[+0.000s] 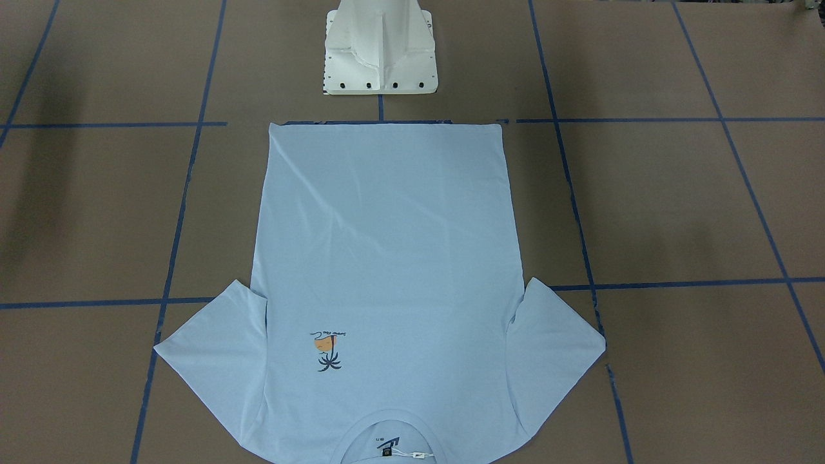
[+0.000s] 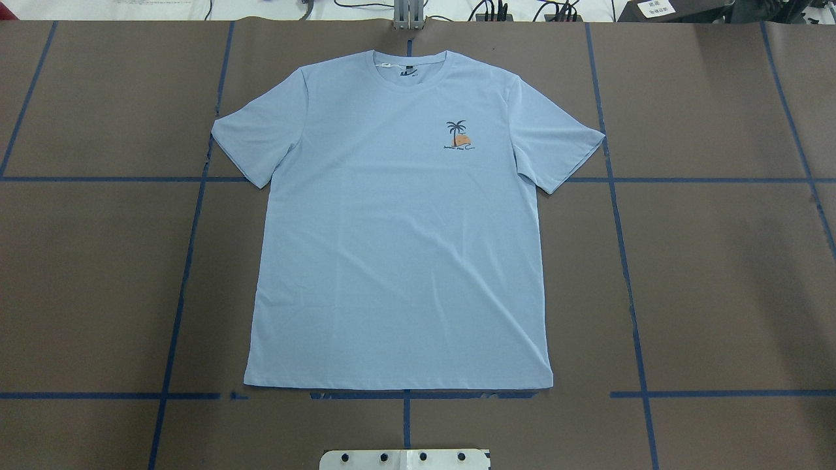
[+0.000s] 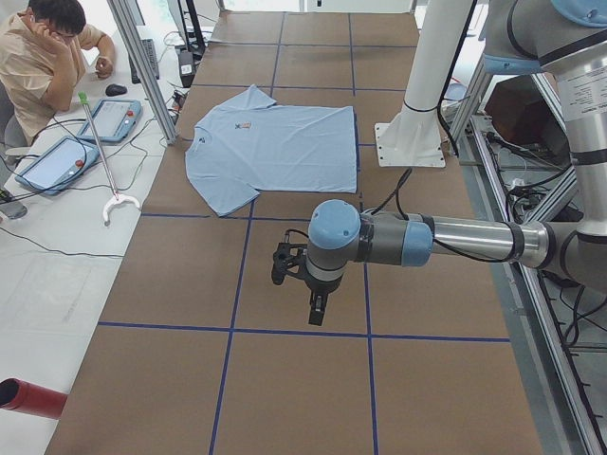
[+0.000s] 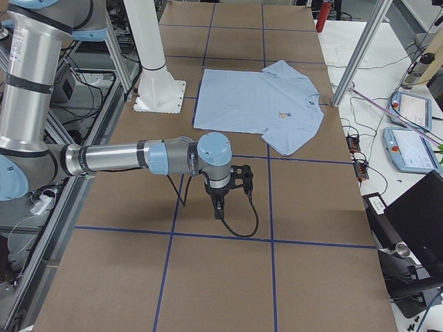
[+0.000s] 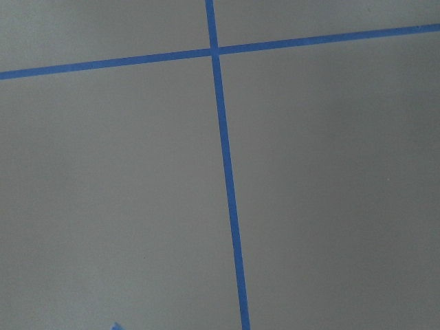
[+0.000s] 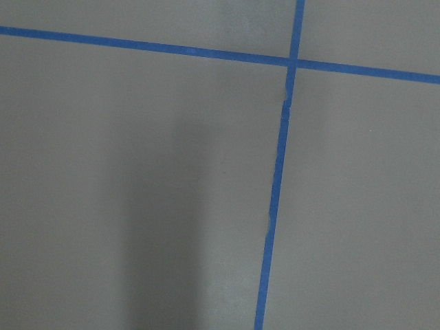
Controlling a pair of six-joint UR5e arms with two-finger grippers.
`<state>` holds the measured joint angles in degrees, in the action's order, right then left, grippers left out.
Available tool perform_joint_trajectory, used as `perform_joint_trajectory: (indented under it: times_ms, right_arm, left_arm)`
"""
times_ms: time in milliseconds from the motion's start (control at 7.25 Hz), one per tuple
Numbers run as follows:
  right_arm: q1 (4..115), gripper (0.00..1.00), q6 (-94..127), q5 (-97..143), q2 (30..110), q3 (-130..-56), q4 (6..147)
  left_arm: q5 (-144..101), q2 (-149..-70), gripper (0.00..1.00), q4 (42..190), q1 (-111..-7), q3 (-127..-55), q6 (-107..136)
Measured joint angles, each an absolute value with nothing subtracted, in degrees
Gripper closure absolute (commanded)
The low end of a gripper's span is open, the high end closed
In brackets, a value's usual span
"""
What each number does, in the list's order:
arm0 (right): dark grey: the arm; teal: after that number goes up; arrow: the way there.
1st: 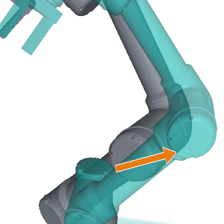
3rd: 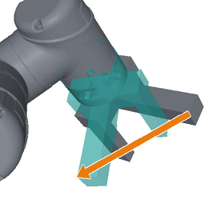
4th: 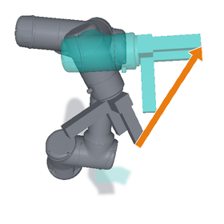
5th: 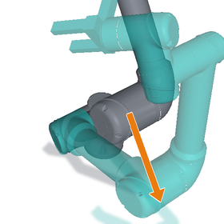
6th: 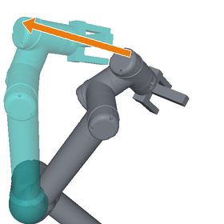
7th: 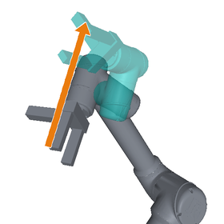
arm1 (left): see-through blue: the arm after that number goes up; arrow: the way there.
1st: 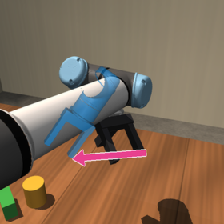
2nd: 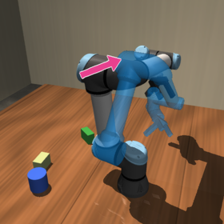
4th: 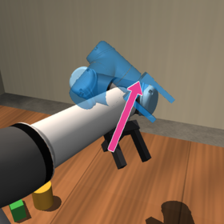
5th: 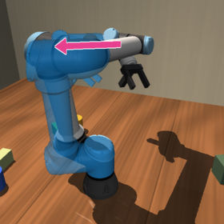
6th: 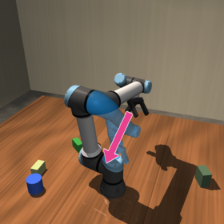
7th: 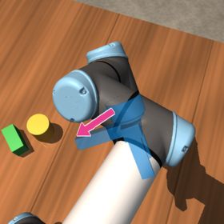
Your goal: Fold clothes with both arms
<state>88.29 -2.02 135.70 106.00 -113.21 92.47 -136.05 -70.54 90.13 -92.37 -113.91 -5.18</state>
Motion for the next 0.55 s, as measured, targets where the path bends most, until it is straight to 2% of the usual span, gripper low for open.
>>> perform_joint_trajectory:
  times_ms: [552]
  right_arm:
    - [88.25, 0.00, -1.67, 135.71, 104.80, -114.19, 90.26]
  left_arm:
    - [-135.28, -70.86, 0.00, 92.83, -92.38, -116.41, -5.10]
